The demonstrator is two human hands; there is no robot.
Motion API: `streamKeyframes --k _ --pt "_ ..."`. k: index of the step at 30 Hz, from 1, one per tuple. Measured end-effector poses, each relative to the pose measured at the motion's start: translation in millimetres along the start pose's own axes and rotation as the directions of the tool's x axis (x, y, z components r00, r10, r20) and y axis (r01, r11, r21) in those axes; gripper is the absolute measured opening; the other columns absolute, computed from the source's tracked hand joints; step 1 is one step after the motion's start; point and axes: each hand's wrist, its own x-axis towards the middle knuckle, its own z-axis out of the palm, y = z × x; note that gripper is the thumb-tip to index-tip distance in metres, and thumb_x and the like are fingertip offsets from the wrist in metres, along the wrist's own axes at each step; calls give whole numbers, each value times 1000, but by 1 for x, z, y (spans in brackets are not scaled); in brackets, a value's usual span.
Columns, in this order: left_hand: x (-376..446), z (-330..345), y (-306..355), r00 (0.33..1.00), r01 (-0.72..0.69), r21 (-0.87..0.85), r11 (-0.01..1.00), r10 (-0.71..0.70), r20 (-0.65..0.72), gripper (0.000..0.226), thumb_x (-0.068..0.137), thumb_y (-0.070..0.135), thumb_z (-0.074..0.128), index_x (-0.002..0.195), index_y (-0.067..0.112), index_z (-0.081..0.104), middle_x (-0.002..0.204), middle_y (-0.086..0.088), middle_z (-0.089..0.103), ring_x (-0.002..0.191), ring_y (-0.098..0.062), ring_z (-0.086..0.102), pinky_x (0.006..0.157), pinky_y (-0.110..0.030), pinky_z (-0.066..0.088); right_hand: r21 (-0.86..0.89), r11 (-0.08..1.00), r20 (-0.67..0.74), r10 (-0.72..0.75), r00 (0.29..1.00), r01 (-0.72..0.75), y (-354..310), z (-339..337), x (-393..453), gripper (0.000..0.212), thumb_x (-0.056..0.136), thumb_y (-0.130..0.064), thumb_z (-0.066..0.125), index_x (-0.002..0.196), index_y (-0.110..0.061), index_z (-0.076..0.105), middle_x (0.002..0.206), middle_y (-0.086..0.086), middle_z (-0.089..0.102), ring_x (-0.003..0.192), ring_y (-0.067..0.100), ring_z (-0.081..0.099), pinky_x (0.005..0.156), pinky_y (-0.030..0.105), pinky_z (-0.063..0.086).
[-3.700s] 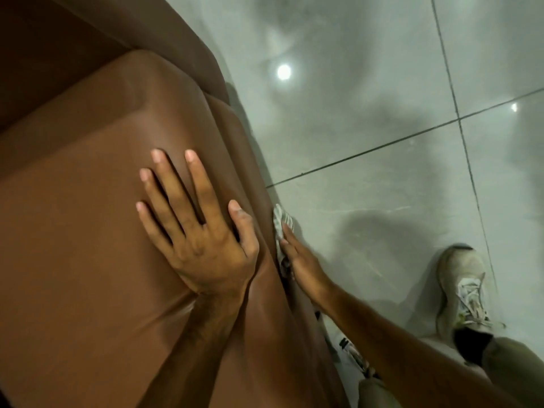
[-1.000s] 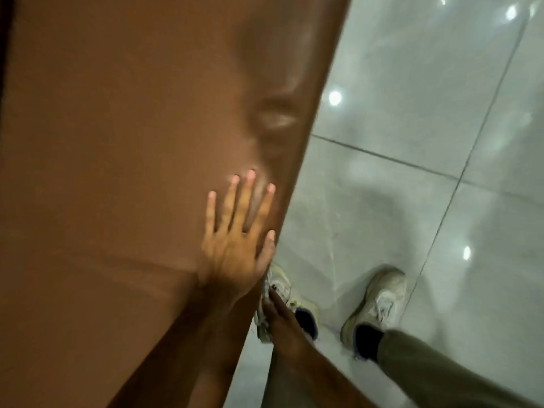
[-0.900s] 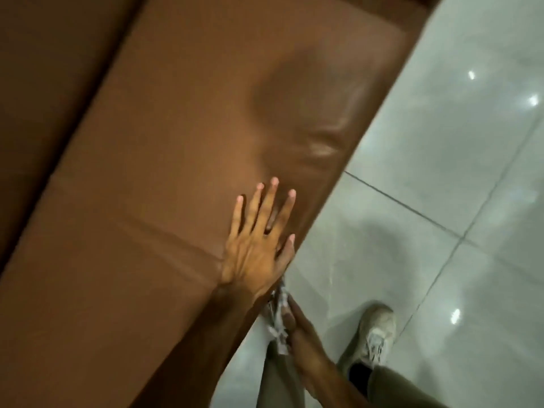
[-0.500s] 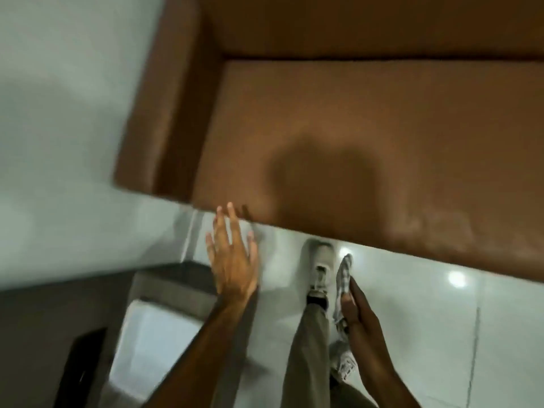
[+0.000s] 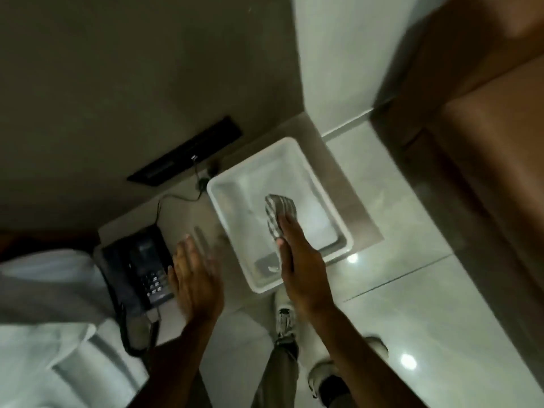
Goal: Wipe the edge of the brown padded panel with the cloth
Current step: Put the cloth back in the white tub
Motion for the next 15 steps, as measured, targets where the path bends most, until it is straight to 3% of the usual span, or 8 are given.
streamKeyframes --k 3,5,8,11,15 --pt "1 40 -27 998 25 -80 997 -20 66 74 111 51 20 178 17 20 184 -14 24 171 -33 21 139 -57 13 -358 906 158 -179 971 225 35 58 8 58 107 -20 54 162 -18 38 170 7 38 158 29 36 116 48 51" --pt "-1 60 -34 998 8 -78 997 -2 70 76 111 53 19 178 16 18 183 -19 21 171 -38 18 138 -57 10 -481 828 297 -158 942 290 48 75 7 58 107 -25 51 162 -15 36 172 11 34 160 34 31 114 55 51" --pt "-3 79 -36 995 -16 -82 996 24 95 75 112 51 22 178 16 15 184 -21 15 171 -41 12 139 -61 8 -537 782 324 -158 933 318 45 78 1 55 110 -34 39 162 -15 38 173 14 30 160 37 28 120 55 45" --pt "-3 91 -29 995 -27 -137 990 40 96 73 114 47 30 178 18 14 186 -18 9 172 -37 8 140 -63 11 -600 715 322 -193 927 358 41 65 2 61 104 -21 57 162 -19 38 172 13 33 158 36 35 116 54 50" --pt "8 104 -13 995 -82 -167 983 90 45 70 114 47 26 178 18 21 185 -18 13 172 -37 11 140 -63 12 -649 594 509 -127 852 476 47 59 20 73 105 -36 54 167 -31 16 179 9 7 165 35 11 128 55 32"
